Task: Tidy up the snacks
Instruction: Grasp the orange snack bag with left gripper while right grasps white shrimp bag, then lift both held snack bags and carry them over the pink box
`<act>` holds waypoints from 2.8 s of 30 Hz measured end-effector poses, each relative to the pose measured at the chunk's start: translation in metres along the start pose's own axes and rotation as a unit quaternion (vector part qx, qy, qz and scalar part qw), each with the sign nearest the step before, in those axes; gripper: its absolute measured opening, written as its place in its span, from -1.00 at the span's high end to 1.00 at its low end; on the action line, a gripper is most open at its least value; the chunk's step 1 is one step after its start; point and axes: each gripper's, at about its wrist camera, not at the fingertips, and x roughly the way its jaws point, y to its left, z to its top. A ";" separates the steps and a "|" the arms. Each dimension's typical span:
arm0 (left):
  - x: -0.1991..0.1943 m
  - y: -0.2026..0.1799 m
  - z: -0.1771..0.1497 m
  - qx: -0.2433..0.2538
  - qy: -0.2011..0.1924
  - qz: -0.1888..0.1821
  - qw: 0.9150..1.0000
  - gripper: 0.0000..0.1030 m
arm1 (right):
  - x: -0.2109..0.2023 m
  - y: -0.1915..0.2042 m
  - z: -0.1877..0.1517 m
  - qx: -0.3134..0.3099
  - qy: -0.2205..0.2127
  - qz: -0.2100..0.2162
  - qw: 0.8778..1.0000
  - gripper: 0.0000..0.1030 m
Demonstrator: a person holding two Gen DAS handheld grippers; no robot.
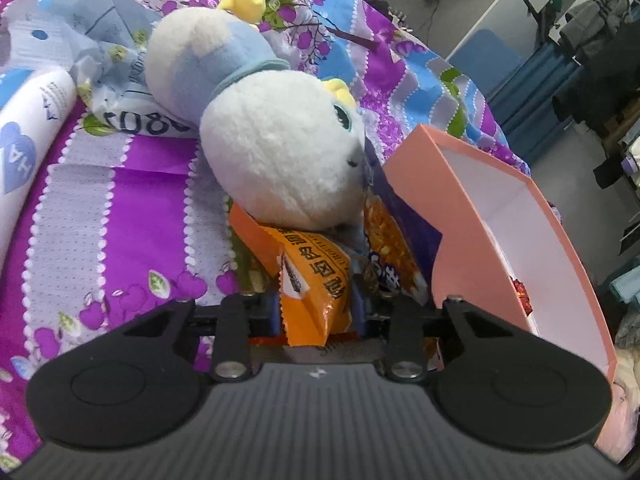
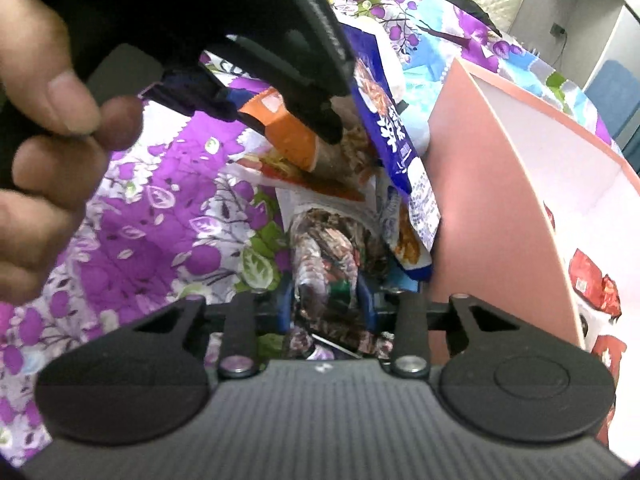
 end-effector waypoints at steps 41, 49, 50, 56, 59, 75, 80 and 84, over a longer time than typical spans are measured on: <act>-0.208 0.025 -0.202 -0.071 -0.009 0.161 0.984 0.35 | -0.101 0.030 -0.084 0.034 0.009 0.120 0.992 -0.22; -0.209 0.025 -0.200 -0.067 -0.009 0.167 0.984 0.35 | -0.083 0.029 -0.085 0.032 0.008 0.134 0.990 -0.32; -0.208 0.023 -0.199 -0.066 -0.009 0.168 0.984 0.35 | -0.080 0.028 -0.085 0.034 0.009 0.137 0.990 -0.22; -0.207 0.016 -0.194 -0.060 -0.012 0.169 0.984 0.36 | -0.082 0.015 -0.083 0.057 0.012 0.140 0.988 0.21; -0.208 0.010 -0.192 -0.055 -0.014 0.166 0.984 0.36 | -0.088 0.009 -0.081 0.068 0.010 0.145 0.987 0.24; -0.243 -0.042 -0.174 -0.033 -0.041 0.142 0.988 0.36 | -0.169 -0.021 -0.070 0.115 -0.049 0.135 0.983 0.25; -0.258 -0.063 -0.165 -0.014 -0.054 0.135 0.989 0.35 | -0.194 -0.037 -0.062 0.132 -0.072 0.127 0.980 0.25; -0.269 -0.081 -0.156 -0.001 -0.070 0.121 0.990 0.36 | -0.212 -0.052 -0.054 0.141 -0.091 0.121 0.978 0.25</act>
